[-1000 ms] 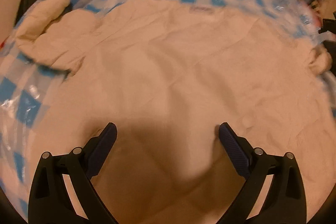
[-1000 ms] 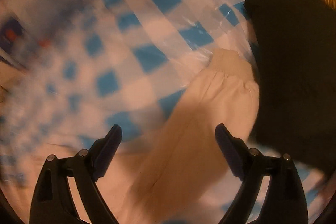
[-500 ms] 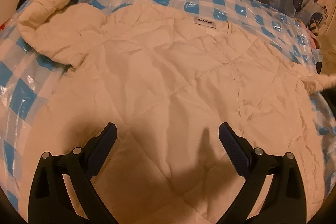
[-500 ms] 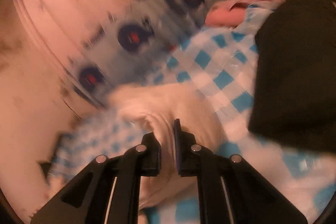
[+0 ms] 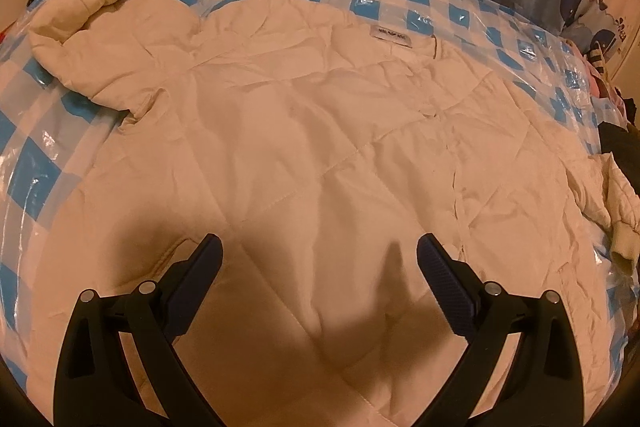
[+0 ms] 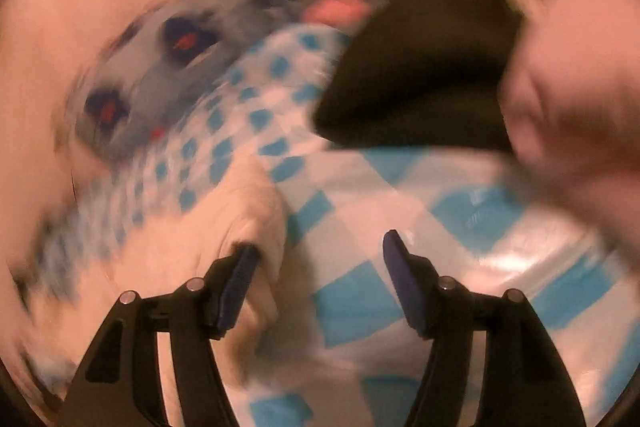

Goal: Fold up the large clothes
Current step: 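Lift the cuff with the right tool and carry it across the jacket body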

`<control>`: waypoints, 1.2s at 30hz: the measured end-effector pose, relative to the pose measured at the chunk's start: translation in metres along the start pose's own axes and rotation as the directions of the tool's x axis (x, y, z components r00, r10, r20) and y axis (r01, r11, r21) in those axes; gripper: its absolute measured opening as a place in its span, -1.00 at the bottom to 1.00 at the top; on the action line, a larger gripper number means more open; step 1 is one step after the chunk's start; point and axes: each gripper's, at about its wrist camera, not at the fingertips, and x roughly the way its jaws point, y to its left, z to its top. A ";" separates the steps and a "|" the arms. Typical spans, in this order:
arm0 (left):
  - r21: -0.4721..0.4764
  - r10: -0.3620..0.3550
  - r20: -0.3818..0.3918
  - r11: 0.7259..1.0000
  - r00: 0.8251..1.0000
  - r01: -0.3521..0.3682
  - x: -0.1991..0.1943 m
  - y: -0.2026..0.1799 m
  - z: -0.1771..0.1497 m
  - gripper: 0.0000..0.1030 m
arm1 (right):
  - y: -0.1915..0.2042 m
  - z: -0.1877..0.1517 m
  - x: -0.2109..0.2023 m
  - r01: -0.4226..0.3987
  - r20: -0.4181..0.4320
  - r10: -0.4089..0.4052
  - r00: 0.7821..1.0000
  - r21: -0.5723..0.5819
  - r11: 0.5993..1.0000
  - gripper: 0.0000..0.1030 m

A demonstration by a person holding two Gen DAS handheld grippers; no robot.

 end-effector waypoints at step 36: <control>0.033 0.011 0.013 0.999 1.000 -0.012 0.004 -0.016 -0.003 0.82 | -0.117 0.021 0.054 -0.234 -0.021 0.277 0.961 0.479 0.846 0.49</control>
